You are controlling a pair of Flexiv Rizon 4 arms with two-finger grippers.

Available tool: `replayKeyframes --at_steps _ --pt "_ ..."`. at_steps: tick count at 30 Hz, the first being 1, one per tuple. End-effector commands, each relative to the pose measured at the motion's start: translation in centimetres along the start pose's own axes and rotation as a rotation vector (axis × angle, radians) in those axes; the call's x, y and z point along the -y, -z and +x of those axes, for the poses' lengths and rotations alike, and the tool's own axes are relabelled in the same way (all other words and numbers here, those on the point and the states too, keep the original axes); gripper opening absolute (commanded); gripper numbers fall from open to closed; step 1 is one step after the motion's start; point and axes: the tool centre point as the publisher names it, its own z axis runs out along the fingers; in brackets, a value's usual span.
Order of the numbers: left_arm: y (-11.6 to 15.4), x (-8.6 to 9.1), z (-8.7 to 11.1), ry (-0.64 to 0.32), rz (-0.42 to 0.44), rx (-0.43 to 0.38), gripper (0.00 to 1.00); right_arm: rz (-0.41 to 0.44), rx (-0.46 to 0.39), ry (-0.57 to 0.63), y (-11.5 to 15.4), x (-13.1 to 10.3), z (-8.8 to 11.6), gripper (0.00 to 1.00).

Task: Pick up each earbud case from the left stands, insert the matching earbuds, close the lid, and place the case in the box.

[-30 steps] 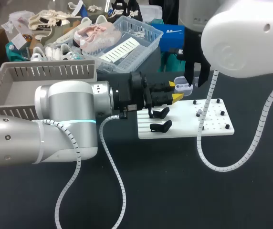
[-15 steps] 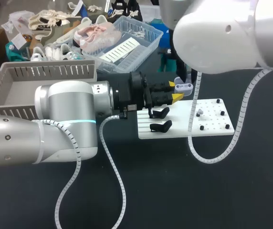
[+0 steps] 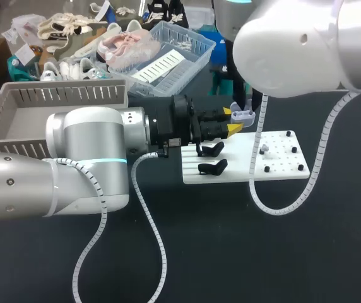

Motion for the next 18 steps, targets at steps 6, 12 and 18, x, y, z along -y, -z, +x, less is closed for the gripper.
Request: replayKeyframes --at_steps 6,12,18 --pt "-0.07 0.01 0.05 -0.002 -0.004 0.002 0.00 -0.011 0.002 -0.008 -0.61 0.16 0.17 0.00" --pt "-0.07 0.01 0.05 -0.002 -0.004 0.002 0.00 -0.011 0.000 -0.018 -0.76 0.13 0.09 0.00" --pt "-0.07 0.01 0.05 -0.002 -0.004 0.002 0.00 -0.011 0.000 -0.018 -0.79 0.19 0.00 0.00"
